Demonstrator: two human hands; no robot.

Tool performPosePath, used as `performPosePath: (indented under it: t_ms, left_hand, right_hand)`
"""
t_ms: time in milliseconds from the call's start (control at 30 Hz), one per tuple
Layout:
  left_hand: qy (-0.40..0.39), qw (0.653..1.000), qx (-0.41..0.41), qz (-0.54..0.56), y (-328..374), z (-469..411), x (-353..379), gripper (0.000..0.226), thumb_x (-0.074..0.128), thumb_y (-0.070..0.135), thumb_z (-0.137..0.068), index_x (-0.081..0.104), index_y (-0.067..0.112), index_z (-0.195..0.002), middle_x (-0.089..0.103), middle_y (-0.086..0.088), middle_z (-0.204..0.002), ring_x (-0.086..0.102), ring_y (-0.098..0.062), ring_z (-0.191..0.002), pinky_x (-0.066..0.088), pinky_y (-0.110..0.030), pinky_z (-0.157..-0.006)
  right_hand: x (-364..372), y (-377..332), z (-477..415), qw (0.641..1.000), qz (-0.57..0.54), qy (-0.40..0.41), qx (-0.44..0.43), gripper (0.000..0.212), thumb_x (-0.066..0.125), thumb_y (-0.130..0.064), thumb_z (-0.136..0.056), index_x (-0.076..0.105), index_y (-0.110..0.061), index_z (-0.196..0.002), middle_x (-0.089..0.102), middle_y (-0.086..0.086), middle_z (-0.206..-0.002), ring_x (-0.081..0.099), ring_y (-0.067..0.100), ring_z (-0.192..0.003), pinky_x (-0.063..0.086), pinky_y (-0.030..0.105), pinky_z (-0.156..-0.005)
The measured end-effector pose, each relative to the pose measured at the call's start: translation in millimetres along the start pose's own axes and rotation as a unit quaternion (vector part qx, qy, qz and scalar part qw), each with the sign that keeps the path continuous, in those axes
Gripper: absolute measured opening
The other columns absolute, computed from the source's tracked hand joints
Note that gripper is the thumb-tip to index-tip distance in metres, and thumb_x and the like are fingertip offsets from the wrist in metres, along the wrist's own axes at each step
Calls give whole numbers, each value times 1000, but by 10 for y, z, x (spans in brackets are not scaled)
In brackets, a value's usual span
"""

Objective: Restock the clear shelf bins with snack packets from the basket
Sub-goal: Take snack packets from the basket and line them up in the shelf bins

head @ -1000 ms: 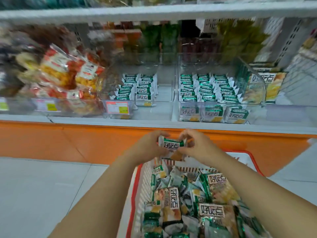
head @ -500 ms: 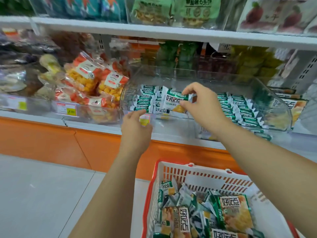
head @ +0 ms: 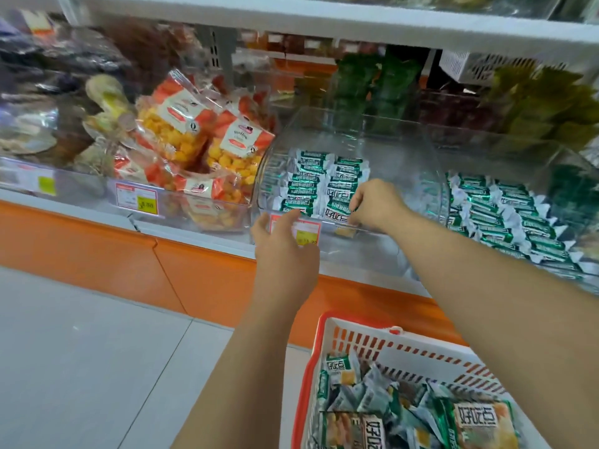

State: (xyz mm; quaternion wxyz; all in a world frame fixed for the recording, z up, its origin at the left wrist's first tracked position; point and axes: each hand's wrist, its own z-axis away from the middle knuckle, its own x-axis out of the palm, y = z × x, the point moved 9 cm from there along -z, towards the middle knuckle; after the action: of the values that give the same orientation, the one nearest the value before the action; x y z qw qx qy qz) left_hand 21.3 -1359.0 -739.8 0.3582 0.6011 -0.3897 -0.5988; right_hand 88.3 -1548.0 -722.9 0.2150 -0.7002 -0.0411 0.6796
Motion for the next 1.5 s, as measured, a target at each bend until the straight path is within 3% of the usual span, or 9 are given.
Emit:
performPosePath:
  t_ms: [267,400,567,667,833,1000,1133,1333,1500]
  left_hand:
    - [-1,1000,-3,-23,-16,10,93,52,54,4,-91,44,24,-138,-2,-1,-155,42,-41,-125,46,-44,-92]
    - [-4,999,9,-35,23,102,138,53,53,3,-91,41,23,-139,-4,-4,-156,30,-33,-135,45,-39,-92]
    - [57,994,68,-63,45,385,182,35,53,0,-86,51,14,-118,29,-7,-126,49,-32,-99,46,-37,-79]
    - [31,992,60,-107,-69,606,450,32,51,2,-88,53,17,-116,38,-7,-121,48,-30,-100,42,-35,-81]
    - [-96,979,15,-181,-631,952,1059,34,46,9,-93,55,21,-124,50,-3,-130,54,-25,-108,46,-35,-86]
    - [-196,959,-75,-189,-1353,1384,1616,36,47,5,-92,57,16,-125,57,-3,-128,63,-24,-98,52,-33,-81]
    - [-298,919,-89,-242,-1757,1551,2090,37,47,10,-94,54,20,-129,58,-8,-128,62,-25,-104,52,-36,-88]
    - [-383,856,-56,-341,-2092,1643,2557,52,50,19,-93,37,27,-143,32,-3,-151,37,-27,-134,31,-39,-111]
    - [-362,862,-65,-349,-2225,1603,2606,51,55,28,-90,40,29,-139,40,-1,-143,34,-28,-132,30,-41,-111]
  right_hand:
    - [-15,49,7,1000,-8,0,-18,15,66,-8,-84,73,-8,-98,68,9,-110,60,22,-96,47,25,-85]
    - [-261,15,273,996,-42,50,-55,24,62,-14,-88,68,-16,-111,57,7,-127,56,24,-109,44,30,-89]
    - [-556,-20,964,966,-113,170,-160,18,58,-12,-88,68,-15,-103,56,1,-103,55,17,-92,43,28,-80]
    - [-509,169,1491,944,-154,211,-202,15,58,-6,-87,69,-12,-94,53,-6,-87,53,11,-80,44,23,-73]
    - [335,1025,1902,974,-189,94,-87,16,58,-8,-89,68,-14,-101,57,-10,-91,52,-2,-77,40,10,-73]
    - [1459,2058,2191,982,-133,-111,70,15,53,-14,-93,64,-16,-103,63,-2,-99,59,14,-92,46,24,-82]
    - [1909,2553,2338,972,-104,-176,117,21,51,-12,-95,64,-19,-110,64,0,-110,58,13,-88,50,28,-84]
    - [2262,2526,2308,965,65,-251,23,37,51,0,-88,61,-20,-118,63,5,-117,61,24,-97,49,35,-82]
    - [2379,2153,2282,917,209,-300,-160,47,50,-3,-92,47,-20,-136,47,7,-138,40,31,-126,31,44,-108]
